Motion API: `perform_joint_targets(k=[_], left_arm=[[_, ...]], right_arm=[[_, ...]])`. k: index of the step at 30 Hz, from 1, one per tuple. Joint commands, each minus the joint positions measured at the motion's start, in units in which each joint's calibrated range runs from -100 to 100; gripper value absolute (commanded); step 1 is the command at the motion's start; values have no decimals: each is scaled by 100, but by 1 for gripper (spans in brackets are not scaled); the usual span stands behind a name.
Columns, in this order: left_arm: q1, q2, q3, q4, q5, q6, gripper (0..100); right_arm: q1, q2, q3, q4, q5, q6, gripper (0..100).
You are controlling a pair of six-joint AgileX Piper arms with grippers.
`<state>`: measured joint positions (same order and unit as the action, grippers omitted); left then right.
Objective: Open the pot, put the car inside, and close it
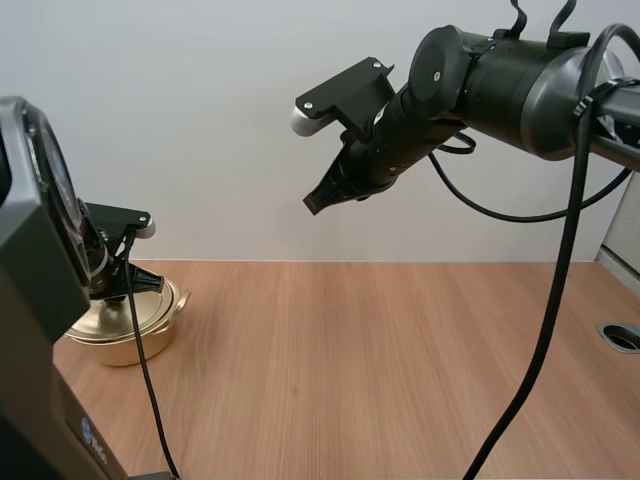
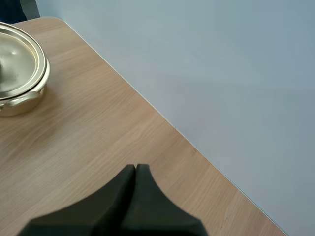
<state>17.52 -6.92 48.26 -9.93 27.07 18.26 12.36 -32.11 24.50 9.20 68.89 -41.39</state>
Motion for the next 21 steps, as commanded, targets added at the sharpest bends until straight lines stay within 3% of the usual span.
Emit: perform_joint_targets(k=[1,8,21], left_arm=[[3,3,0,-875,145,429,0],[3,3,0,-2032,826,1163,0],[3,-202,-554,-2354,2029,1163,0]], right_arm=[[2,-5,5,-2,-4,6,0],[2,-5,5,-2,-58,-3,0],[2,52,5,-2,-372,-34,0]])
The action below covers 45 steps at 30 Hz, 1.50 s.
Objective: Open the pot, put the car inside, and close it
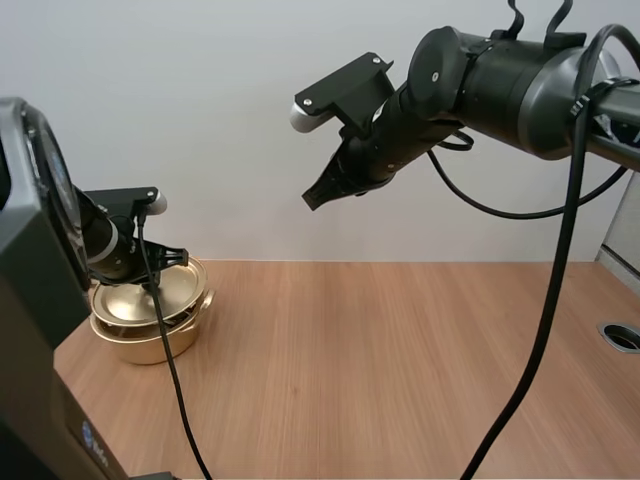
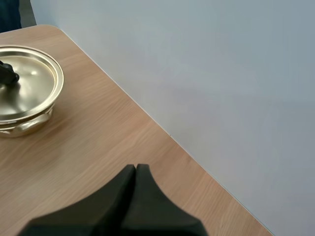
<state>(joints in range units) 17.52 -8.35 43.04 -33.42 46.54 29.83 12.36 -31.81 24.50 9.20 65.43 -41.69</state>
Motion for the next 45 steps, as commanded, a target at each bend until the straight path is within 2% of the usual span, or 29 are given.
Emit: perform_joint_targets(k=[1,10,15,20,22,25,27,29,31,33,36,38,40,45], left_arm=[[3,-88,-49,-5,82,-4,0],[3,11,-49,220,-16,-31,0],[3,327,-49,587,43,-248,0],[3,445,-49,561,74,-257,2],[3,445,-49,536,63,-232,15],[3,445,-49,501,104,-222,49],[3,429,-49,501,145,-232,76],[3,390,-49,501,145,-261,94],[3,262,-49,501,76,-277,99],[3,57,-59,436,-60,-367,99],[-24,-485,-59,-130,-646,-72,99],[-97,-892,-59,-763,-809,575,99],[-231,-1380,-59,-1435,-606,1261,99],[-480,-2674,24,-2244,530,1465,99]], right_arm=[[2,36,5,-2,-48,-4,0],[2,134,5,-2,-150,-4,0],[2,134,5,-2,-150,-4,0],[2,134,5,-2,-150,-4,0],[2,134,5,-2,-150,-4,0],[2,134,5,-2,-150,-4,0],[2,134,5,-2,-150,-4,0],[2,134,5,-2,-150,-4,0],[2,134,5,-2,-150,-4,0],[2,134,5,-2,-127,-4,0],[2,134,5,-14,-128,-4,0],[2,134,5,-106,-146,-4,0],[-7,134,5,-143,-158,-4,0],[-233,-60,411,13,-1038,-4,0]])
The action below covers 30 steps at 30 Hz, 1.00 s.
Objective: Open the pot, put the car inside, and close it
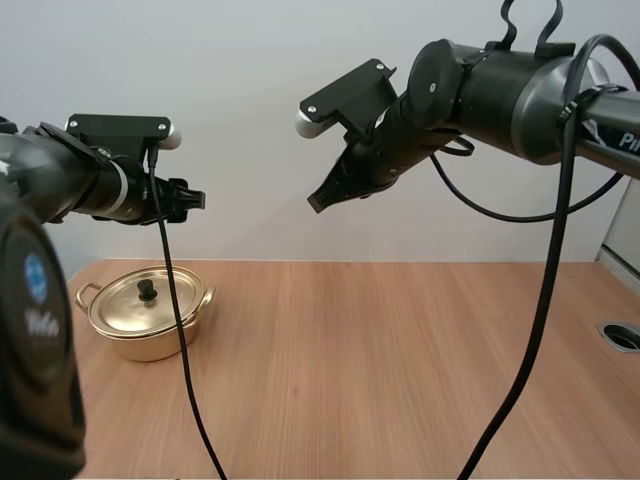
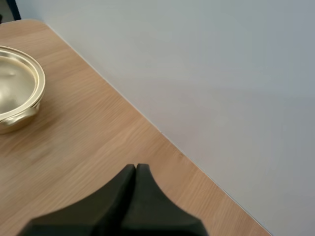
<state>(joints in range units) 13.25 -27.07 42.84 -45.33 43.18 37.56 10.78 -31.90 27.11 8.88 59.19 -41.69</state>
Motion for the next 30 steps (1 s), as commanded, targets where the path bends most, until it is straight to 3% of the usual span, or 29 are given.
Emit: perform_joint_targets(k=[1,6,9,12,18,21,24,27,30], left_arm=[[-70,-1117,129,-1151,906,691,99],[-70,-2617,729,-1213,737,691,99],[-70,-4578,1555,-1161,675,654,99],[-70,-5519,2020,-1174,575,651,99],[-70,-7142,2897,-1136,590,34,99],[-89,-7293,3208,-1123,555,-44,99],[-266,-7293,3448,-936,225,-53,99],[-637,-7293,3609,-494,-599,-53,99],[-1015,-7293,3829,418,-2093,-323,99]], right_arm=[[-158,-140,304,70,-761,-4,0],[-474,-653,1084,70,-2227,-4,0],[-680,-1502,2353,70,-4055,-4,0],[-680,-2027,3135,122,-5102,-4,0],[-680,-2977,4364,241,-6224,-4,0],[-680,-3354,4571,241,-6727,-4,0],[-739,-3408,4585,241,-6662,-4,0],[-996,-3353,4585,707,-6335,-4,0],[-1320,-3353,4585,1388,-5976,-4,0]])
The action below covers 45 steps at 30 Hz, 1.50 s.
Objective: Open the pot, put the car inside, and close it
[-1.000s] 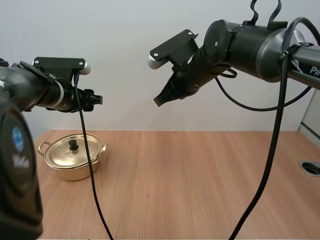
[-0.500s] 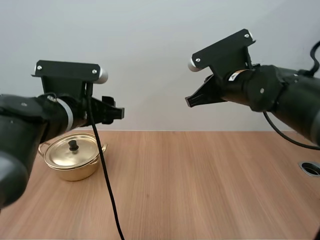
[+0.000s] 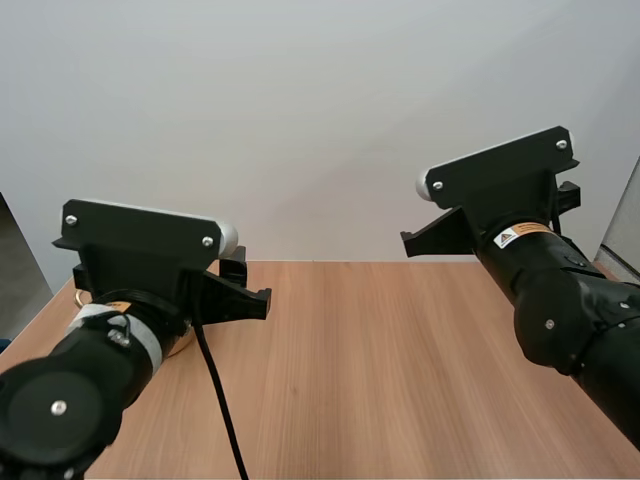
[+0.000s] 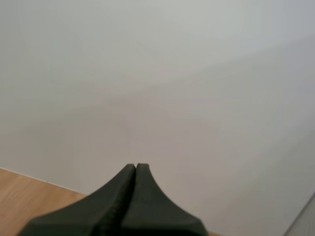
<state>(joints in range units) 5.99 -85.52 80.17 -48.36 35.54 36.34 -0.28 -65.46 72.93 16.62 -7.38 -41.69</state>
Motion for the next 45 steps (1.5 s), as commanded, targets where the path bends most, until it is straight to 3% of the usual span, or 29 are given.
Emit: perform_joint_targets(k=[1,3,6,12,26,29,35,41,45], left_arm=[[-376,-1448,179,971,-1841,-480,99],[-539,-1448,387,1314,-2429,-1060,99],[-653,-1448,671,1387,-2349,-1431,99],[-637,-1448,1350,1397,-3079,-1482,99],[-622,-1448,1983,1396,-2737,-1621,99],[-558,-1448,1983,1396,-2786,-1830,99],[-420,-1448,1983,1508,-1689,-1962,99],[-264,-1448,1983,2834,-1347,-3373,99],[-180,-1448,1983,4517,-715,-5138,99]], right_arm=[[-290,3,4,653,852,-4,0],[-442,3,4,572,1101,-4,0],[-589,3,61,486,1095,-4,0],[-623,3,196,406,1083,-4,0],[-541,3,441,406,413,-118,0],[-488,3,605,252,323,-156,0],[-313,3,1016,-6,-371,-156,0],[-249,3,1061,-152,-390,-113,0],[-249,3,1061,-152,-390,-80,0]])
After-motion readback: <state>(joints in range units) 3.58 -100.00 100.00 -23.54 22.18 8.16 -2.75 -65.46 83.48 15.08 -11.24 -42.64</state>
